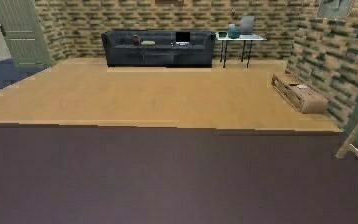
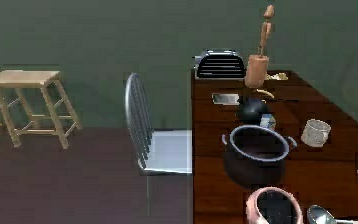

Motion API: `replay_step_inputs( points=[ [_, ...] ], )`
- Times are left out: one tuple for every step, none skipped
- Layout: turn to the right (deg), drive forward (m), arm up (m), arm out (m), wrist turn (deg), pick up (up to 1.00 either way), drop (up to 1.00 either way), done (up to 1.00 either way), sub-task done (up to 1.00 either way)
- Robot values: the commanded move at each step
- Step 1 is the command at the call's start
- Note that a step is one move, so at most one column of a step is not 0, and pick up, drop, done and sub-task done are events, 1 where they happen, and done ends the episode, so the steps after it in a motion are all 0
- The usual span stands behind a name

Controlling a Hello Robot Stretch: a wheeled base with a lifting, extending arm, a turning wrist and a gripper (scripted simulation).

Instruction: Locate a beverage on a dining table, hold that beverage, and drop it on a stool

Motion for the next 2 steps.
replay_step_inputs(
  points=[
    [36.0,0.0,0.0,0.0,0.0,0.0,0.0,0.0,0.0],
    [0.0,0.2,0.0,0.0,0.0,0.0,0.0,0.0,0.0]
  ],
)
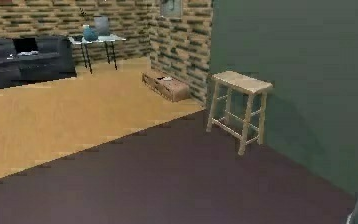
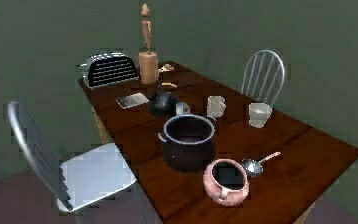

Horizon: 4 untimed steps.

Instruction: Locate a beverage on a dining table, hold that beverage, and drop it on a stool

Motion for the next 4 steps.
replay_step_inputs(
  points=[
    [45.0,0.0,0.0,0.0,0.0,0.0,0.0,0.0,0.0],
    [6.0,0.0,0.0,0.0,0.0,0.0,0.0,0.0,0.0],
    [0.0,0.4,0.0,0.0,0.0,0.0,0.0,0.0,0.0],
    [-21.0,0.0,0.0,0.0,0.0,0.0,0.0,0.0,0.0]
  ],
)
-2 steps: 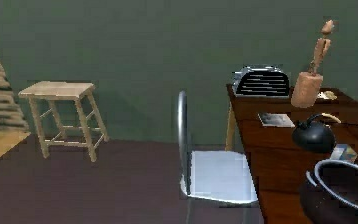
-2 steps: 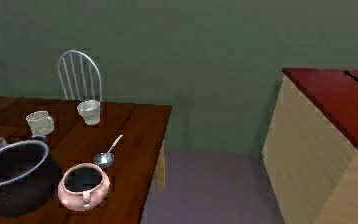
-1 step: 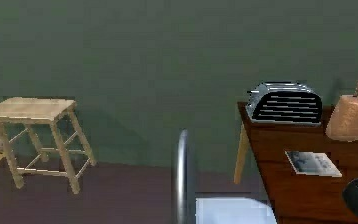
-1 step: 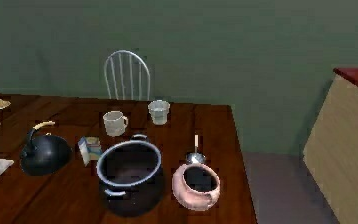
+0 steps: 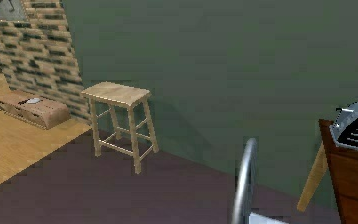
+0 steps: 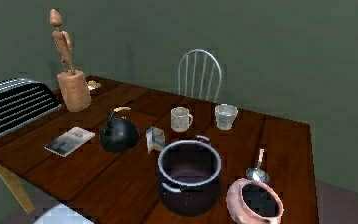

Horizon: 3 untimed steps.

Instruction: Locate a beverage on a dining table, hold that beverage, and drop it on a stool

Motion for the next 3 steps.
replay_step_inputs(
  points=[
    [0.0,0.0,0.5,0.0,0.0,0.0,0.0,0.0,0.0],
    [0.0,0.0,0.36,0.0,0.0,0.0,0.0,0.0,0.0],
    [0.0,0.0,0.0,0.4,0.0,0.0,0.0,0.0,0.0]
  ],
)
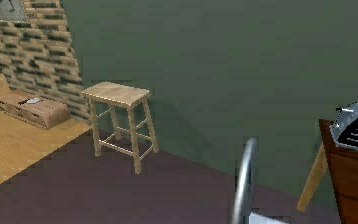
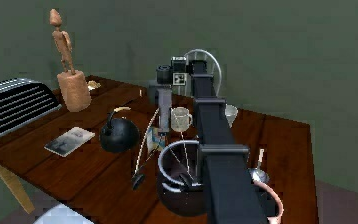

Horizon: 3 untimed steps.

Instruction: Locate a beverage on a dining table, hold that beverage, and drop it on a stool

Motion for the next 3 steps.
replay_step_inputs(
  points=[
    [0.0,0.0,0.0,0.0,45.0,0.0,0.0,0.0,0.0],
    [0.0,0.0,0.0,0.0,45.0,0.0,0.0,0.0,0.0],
    [0.0,0.0,0.0,0.0,45.0,0.0,0.0,0.0,0.0]
  ],
)
